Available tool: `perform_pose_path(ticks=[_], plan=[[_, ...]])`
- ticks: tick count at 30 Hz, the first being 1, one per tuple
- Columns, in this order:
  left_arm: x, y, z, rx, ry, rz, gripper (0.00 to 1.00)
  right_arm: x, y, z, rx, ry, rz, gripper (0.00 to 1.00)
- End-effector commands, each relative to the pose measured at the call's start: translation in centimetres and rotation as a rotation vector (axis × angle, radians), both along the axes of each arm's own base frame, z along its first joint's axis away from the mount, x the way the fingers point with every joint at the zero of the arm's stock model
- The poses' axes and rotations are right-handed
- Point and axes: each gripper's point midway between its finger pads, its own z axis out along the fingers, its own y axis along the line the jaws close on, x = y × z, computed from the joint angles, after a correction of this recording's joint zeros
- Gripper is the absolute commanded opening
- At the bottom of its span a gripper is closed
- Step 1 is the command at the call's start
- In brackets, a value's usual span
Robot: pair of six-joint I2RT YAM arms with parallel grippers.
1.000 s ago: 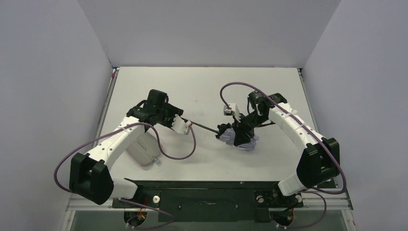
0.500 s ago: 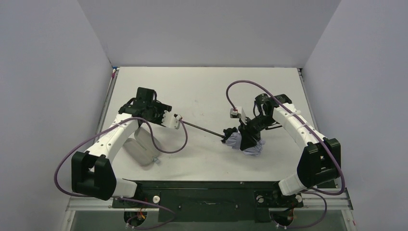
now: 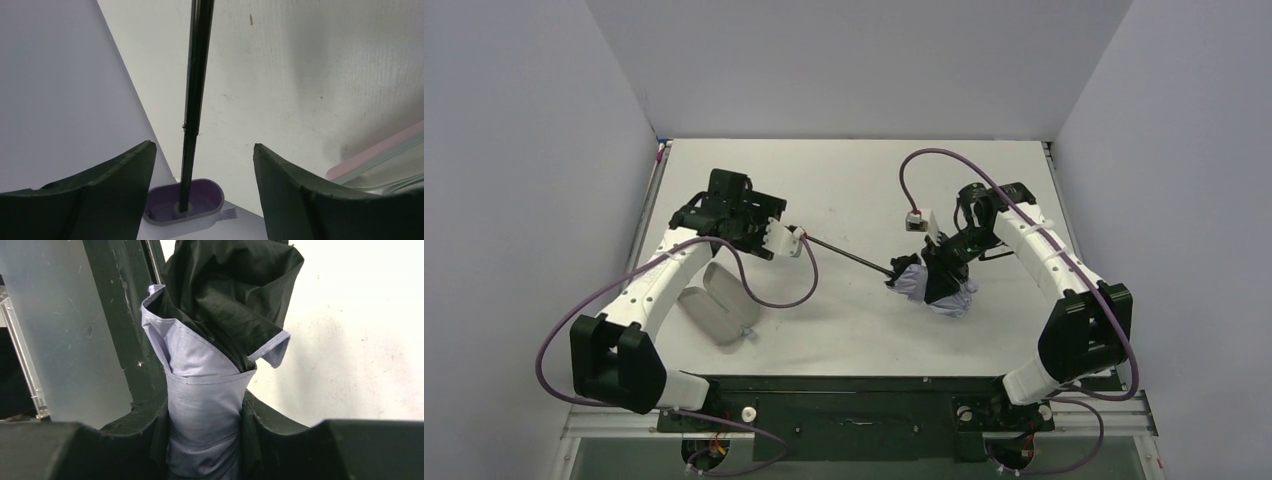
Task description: Open the umbrella
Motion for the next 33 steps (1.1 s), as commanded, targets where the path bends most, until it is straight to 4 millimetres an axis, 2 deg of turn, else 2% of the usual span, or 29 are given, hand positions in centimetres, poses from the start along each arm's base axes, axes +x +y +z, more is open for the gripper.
perform_pose_path(ticks=[1,5,7,11,13,17,19,22,23,24,25,26,27,28,29,30,33], plan=[[-0.4,-3.5,3.1,-0.063,-0.037,-0.059,0.75,0.1,0.4,2.2,0.026,0.056,-0.051,0.00],[-1.8,-8.4,5.6,-0.226,-0.004,-0.121,0.88,1.8,1.5,3.0,0.065,0.049,-0.100,0.00],[-2.4,-10.7,8.0,-0.327,0.002,-0.140,0.92,2.3,1.8,3.4,0.081,0.049,-0.119,0.00],[-3.5,-13.8,11.2,-0.515,0.048,-0.132,1.00,3.4,2.5,3.9,0.109,0.046,-0.162,0.00],[-3.7,-14.6,12.5,-0.596,0.070,-0.103,0.97,4.1,3.0,4.3,0.131,0.046,-0.190,0.00],[-3.7,-15.7,15.9,-0.823,0.156,0.029,0.97,5.4,4.3,6.2,0.201,0.066,-0.259,0.00],[-3.8,-15.9,17.3,-0.951,0.231,0.121,0.99,6.8,5.0,7.6,0.245,0.050,-0.313,0.00],[-4.6,-15.1,19.0,-1.183,0.366,0.280,1.00,9.5,6.0,10.3,0.328,-0.053,-0.382,0.00],[-5.1,-14.8,19.5,-1.244,0.375,0.277,0.97,10.1,6.2,11.0,0.344,-0.018,-0.447,0.00],[-5.2,-14.4,19.6,-1.318,0.430,0.338,0.96,11.5,6.6,12.7,0.406,-0.091,-0.468,0.00],[-5.6,-14.0,19.9,-1.371,0.430,0.342,0.95,12.0,6.9,13.7,0.441,-0.054,-0.537,0.00],[-5.8,-13.7,19.9,-1.420,0.471,0.381,0.95,13.1,7.2,15.5,0.519,-0.127,-0.551,0.00],[-6.1,-13.5,19.9,-1.448,0.475,0.378,0.94,13.4,7.4,15.6,0.551,-0.063,-0.622,0.00],[-6.3,-13.4,20.0,-1.481,0.508,0.403,0.94,14.2,7.7,18.3,0.650,-0.157,-0.615,0.00],[-6.4,-13.5,19.9,-1.503,0.519,0.401,0.94,14.4,7.9,18.5,0.687,-0.097,-0.663,0.00],[-6.5,-13.7,20.1,-1.541,0.558,0.414,0.93,14.8,8.0,20.2,0.747,-0.150,-0.655,0.00],[-6.6,-14.4,20.3,-1.611,0.667,0.438,0.86,15.1,8.1,21.1,0.777,-0.151,-0.672,0.00]])
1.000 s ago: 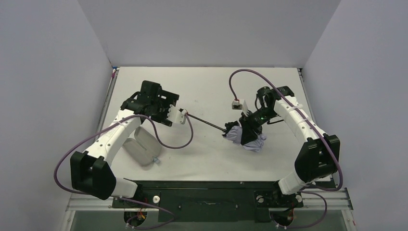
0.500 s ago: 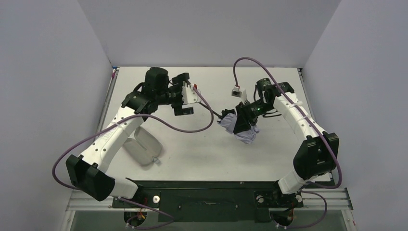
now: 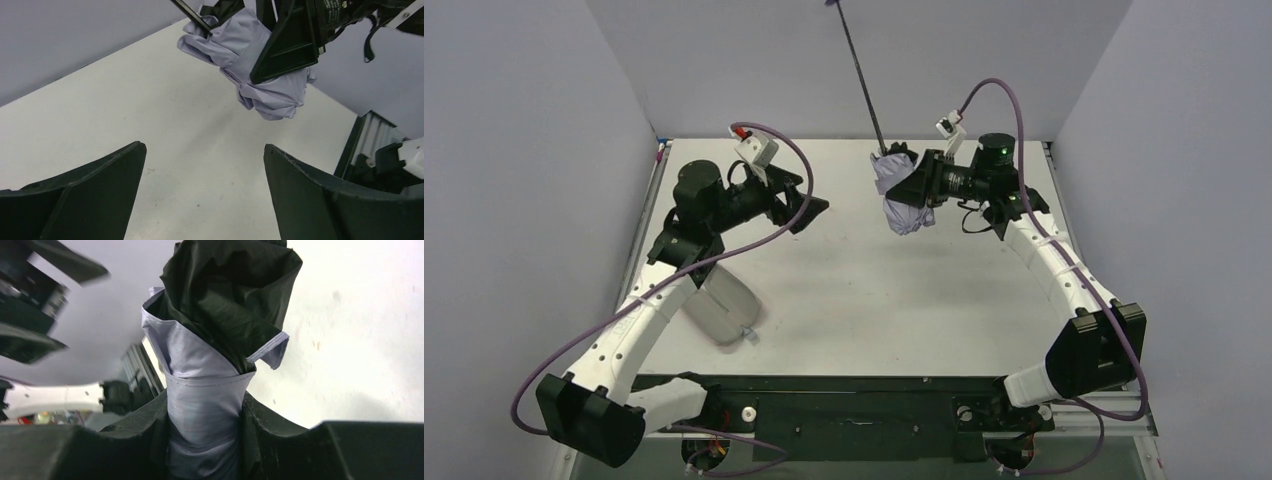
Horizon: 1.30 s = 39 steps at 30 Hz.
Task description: Open the umbrella
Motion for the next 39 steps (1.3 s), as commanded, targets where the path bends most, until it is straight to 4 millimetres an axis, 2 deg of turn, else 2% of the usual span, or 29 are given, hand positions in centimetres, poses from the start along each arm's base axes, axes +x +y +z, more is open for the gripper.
perform_pose_path(ticks=[1,2,3,7,8,13,18,26,31,39], plan=[[-0.6,-1.8,3.8,-0.290,0.121,-0.046,0.84,1.3,1.0,9.4,0.225,-0.225,-0.044,0.00],[-0.3,-2.1,3.6,-0.308,0.151,-0.052,0.79,1.0,1.2,9.6,0.229,-0.234,-0.039,0.00],[-0.3,-2.3,4.3,-0.352,0.176,-0.061,0.78,0.9,1.4,9.7,0.232,-0.233,-0.035,0.00],[0.0,-3.2,5.0,-0.465,0.249,-0.100,0.68,-0.2,2.4,9.7,0.222,-0.253,-0.013,0.00],[-0.3,-3.6,5.0,-0.483,0.268,-0.117,0.67,-0.5,2.8,9.7,0.220,-0.255,-0.004,0.00],[-1.5,-5.1,5.2,-0.489,0.254,-0.194,0.50,-1.5,3.8,9.8,0.210,-0.277,0.023,0.00],[-1.5,-5.5,4.3,-0.481,0.280,-0.209,0.46,-2.7,4.8,10.0,0.203,-0.294,0.060,0.00],[-1.0,-5.7,1.6,-0.449,0.347,-0.181,0.31,-3.6,5.7,10.7,0.212,-0.305,0.106,0.00],[-0.9,-5.7,1.2,-0.441,0.353,-0.174,0.28,-4.8,6.4,11.1,0.222,-0.312,0.150,0.00],[-1.4,-5.8,0.7,-0.448,0.361,-0.197,0.27,-5.6,6.6,9.7,0.213,-0.286,0.171,0.00]])
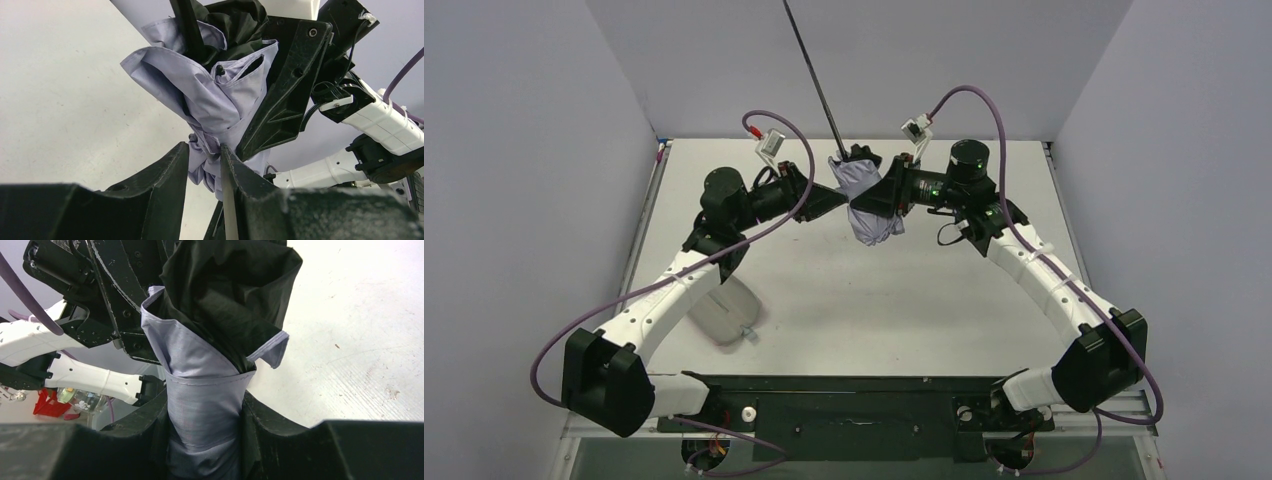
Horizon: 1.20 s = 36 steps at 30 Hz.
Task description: Open the umbrella
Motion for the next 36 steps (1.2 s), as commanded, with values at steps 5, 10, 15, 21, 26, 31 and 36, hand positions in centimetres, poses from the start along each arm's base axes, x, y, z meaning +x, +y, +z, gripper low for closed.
perform_pose_path(ticks=[5,10,15,21,26,31,36], plan=[[-0.4,-0.1,0.1,-0.009,-0.034,-0.016,0.19,-2.4,0.0,4.1,0.091,-0.148,0.068,0.00],[-0.5,-0.2,0.0,-0.033,-0.030,-0.024,0.00,-3.5,0.2,4.2,0.116,-0.126,0.111,0.00],[-0.3,-0.3,-0.6,-0.050,0.015,-0.012,0.00,-4.1,0.1,4.4,0.133,-0.122,0.131,0.00],[1.7,0.1,-4.1,0.010,0.150,0.085,0.00,-4.7,0.2,4.5,0.148,-0.110,0.158,0.00],[2.7,-0.6,-5.2,0.030,0.183,0.098,0.00,-5.1,0.2,4.5,0.156,-0.103,0.171,0.00],[3.2,-1.3,-6.0,0.060,0.198,0.098,0.00,-5.7,0.3,4.3,0.157,-0.097,0.188,0.00],[2.8,-0.3,-5.5,0.024,0.171,0.062,0.09,-5.1,-0.1,3.8,0.128,-0.115,0.168,0.00]])
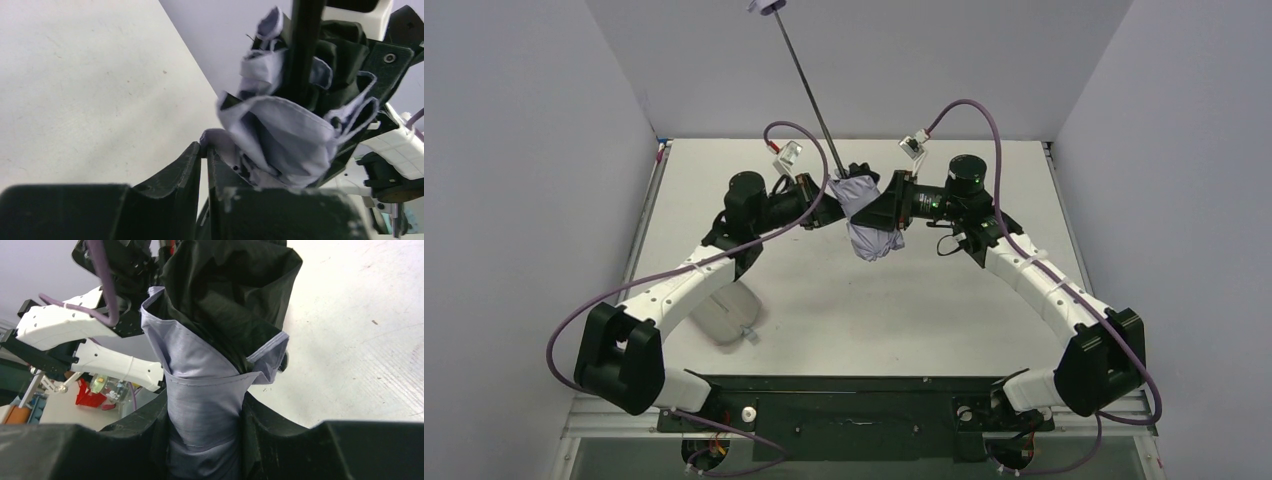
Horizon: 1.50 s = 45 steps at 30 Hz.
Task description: Open the umbrella
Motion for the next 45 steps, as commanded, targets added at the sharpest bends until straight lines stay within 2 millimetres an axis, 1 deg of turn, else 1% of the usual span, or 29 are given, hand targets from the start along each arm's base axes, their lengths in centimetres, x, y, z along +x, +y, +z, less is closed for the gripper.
perform_pose_path(ticks=[1,2,4,5,6,7,8,9,10,11,14,16,19,20,21,24,28,30,31,32,34,36,38,39,40,41,42,43,45], plan=[[1.8,2.4,0.8,-0.016,-0.050,0.068,0.21,-2.7,-0.5,6.0,0.087,-0.239,0.081,0.00],[1.6,2.8,0.7,-0.019,-0.053,0.062,0.47,-2.4,-0.8,5.7,0.069,-0.242,0.068,0.00],[2.0,4.8,1.0,-0.013,-0.075,0.098,0.67,-1.9,-1.2,5.5,0.049,-0.256,0.049,0.00],[2.4,6.2,1.6,-0.015,-0.099,0.132,0.69,-1.8,-1.3,5.3,0.040,-0.247,0.046,0.00],[2.4,6.9,1.3,-0.002,-0.108,0.142,0.73,-1.6,-1.5,5.2,0.034,-0.256,0.037,0.00],[2.8,8.3,1.8,0.005,-0.133,0.173,0.74,-1.6,-1.6,4.9,0.026,-0.247,0.035,0.00],[2.8,8.9,1.8,0.026,-0.146,0.178,0.75,-1.5,-1.7,4.8,0.020,-0.255,0.034,0.00],[3.0,10.1,2.6,0.029,-0.173,0.203,0.76,-1.6,-1.8,4.7,0.013,-0.250,0.033,0.00],[2.9,10.4,3.0,0.034,-0.191,0.192,0.77,-1.6,-1.8,4.5,0.007,-0.258,0.036,0.00],[2.8,10.8,4.0,0.028,-0.219,0.197,0.78,-1.7,-1.8,4.4,0.003,-0.255,0.037,0.00],[2.1,10.7,6.7,-0.011,-0.292,0.174,0.84,-1.9,-1.8,4.0,-0.001,-0.252,0.041,0.00],[1.8,10.1,8.8,-0.063,-0.330,0.171,0.89,-2.1,-1.8,3.8,-0.004,-0.252,0.045,0.00],[1.8,8.8,11.0,-0.117,-0.347,0.155,0.93,-2.5,-1.5,3.5,-0.015,-0.265,0.058,0.00],[1.9,8.2,11.1,-0.124,-0.343,0.142,0.94,-2.5,-1.5,3.4,-0.016,-0.270,0.061,0.00],[1.9,7.9,12.0,-0.136,-0.358,0.144,0.95,-2.8,-1.5,3.1,-0.028,-0.263,0.068,0.00],[2.0,5.9,12.3,-0.148,-0.344,0.113,0.94,-3.4,-1.4,2.5,-0.047,-0.261,0.085,0.00],[1.6,3.7,12.7,-0.168,-0.330,0.072,0.91,-3.9,-1.2,2.2,-0.064,-0.277,0.106,0.00],[1.8,2.9,12.5,-0.170,-0.314,0.069,0.87,-4.1,-1.2,2.2,-0.066,-0.281,0.112,0.00],[1.8,2.6,12.5,-0.174,-0.301,0.072,0.82,-4.2,-1.2,2.2,-0.067,-0.288,0.115,0.00],[2.0,2.5,12.6,-0.180,-0.291,0.073,0.72,-4.3,-1.2,2.1,-0.071,-0.285,0.116,0.00],[2.2,2.3,12.9,-0.188,-0.284,0.075,0.58,-4.4,-1.3,1.9,-0.080,-0.289,0.120,0.00],[2.1,2.1,13.2,-0.195,-0.282,0.064,0.20,-4.3,-1.4,1.5,-0.091,-0.291,0.114,0.00],[1.9,2.0,13.2,-0.185,-0.291,0.047,0.01,-4.1,-1.7,1.3,-0.104,-0.287,0.103,0.10],[1.8,1.9,12.8,-0.172,-0.279,0.044,0.00,-4.0,-1.9,1.1,-0.107,-0.284,0.098,0.21],[1.8,2.0,12.5,-0.153,-0.282,0.042,0.00,-3.7,-2.2,1.0,-0.112,-0.275,0.084,0.27],[1.7,2.0,12.3,-0.144,-0.285,0.042,0.00,-3.6,-2.4,0.9,-0.114,-0.270,0.075,0.41],[1.7,2.1,12.2,-0.128,-0.295,0.044,0.00,-3.1,-2.8,0.9,-0.117,-0.262,0.054,0.47],[1.6,2.1,12.1,-0.120,-0.302,0.044,0.00,-2.9,-3.0,0.8,-0.121,-0.254,0.044,0.55],[1.3,2.1,11.9,-0.098,-0.317,0.038,0.00,-2.1,-3.9,0.5,-0.134,-0.236,0.003,0.63]])
